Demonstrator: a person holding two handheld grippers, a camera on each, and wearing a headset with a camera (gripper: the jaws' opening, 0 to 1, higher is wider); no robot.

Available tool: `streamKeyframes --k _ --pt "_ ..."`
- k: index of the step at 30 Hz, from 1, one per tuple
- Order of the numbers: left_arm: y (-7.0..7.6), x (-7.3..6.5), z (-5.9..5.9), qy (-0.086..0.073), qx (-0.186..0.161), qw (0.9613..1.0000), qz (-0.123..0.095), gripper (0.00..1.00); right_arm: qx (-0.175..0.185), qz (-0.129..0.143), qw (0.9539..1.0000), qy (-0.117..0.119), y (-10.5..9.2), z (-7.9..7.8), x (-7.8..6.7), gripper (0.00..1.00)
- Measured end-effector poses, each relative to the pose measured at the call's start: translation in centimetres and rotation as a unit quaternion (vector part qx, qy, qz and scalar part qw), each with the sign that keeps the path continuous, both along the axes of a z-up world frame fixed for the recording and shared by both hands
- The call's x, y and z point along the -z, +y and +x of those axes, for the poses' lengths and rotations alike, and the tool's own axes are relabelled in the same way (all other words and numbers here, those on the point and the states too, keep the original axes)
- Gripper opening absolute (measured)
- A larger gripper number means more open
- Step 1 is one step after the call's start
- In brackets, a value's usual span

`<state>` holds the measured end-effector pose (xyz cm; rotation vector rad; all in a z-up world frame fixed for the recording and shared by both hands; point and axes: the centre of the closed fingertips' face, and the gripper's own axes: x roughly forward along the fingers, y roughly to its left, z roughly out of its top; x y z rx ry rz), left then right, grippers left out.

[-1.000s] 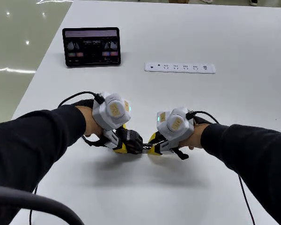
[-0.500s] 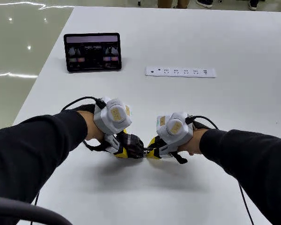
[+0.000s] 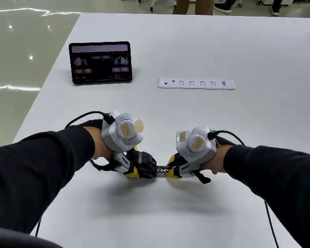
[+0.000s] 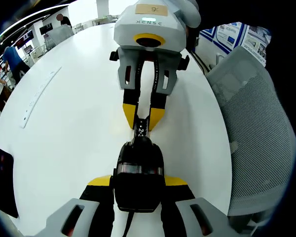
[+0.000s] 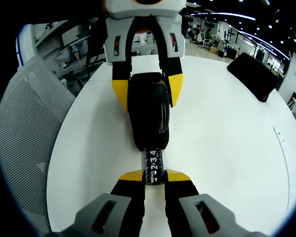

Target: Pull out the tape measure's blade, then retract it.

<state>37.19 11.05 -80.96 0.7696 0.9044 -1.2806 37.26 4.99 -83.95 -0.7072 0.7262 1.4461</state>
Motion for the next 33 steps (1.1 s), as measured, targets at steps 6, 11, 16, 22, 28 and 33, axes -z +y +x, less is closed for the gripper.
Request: streamKeyframes --k 6,11,16,22,28,33 --pt "-0.1 0.0 0.0 0.0 -0.003 1.0 0.0 0.33 0.007 -0.001 1.0 0.003 -0.6 0.0 0.1 0.1" --pt "0.0 0.0 0.1 0.0 -0.002 1.0 0.001 0.33 0.004 -0.005 1.0 0.0 -1.0 0.1 0.1 0.1" --pt "0.0 0.0 0.1 0.001 -0.004 1.0 0.001 0.33 0.006 -0.009 0.9999 0.0 -1.6 0.2 0.1 0.1" --pt "0.0 0.0 0.1 -0.001 -0.003 1.0 -0.003 0.32 0.006 -0.014 0.9999 -0.001 -2.1 0.3 0.2 0.1" --pt "0.0 0.0 0.1 -0.002 -0.002 1.0 -0.001 0.33 0.009 -0.018 0.9998 -0.001 -2.8 0.3 0.2 0.1" --pt "0.0 0.0 0.2 -0.003 -0.002 1.0 0.001 0.33 0.013 -0.02 0.9997 -0.001 -3.2 0.2 0.2 0.1"
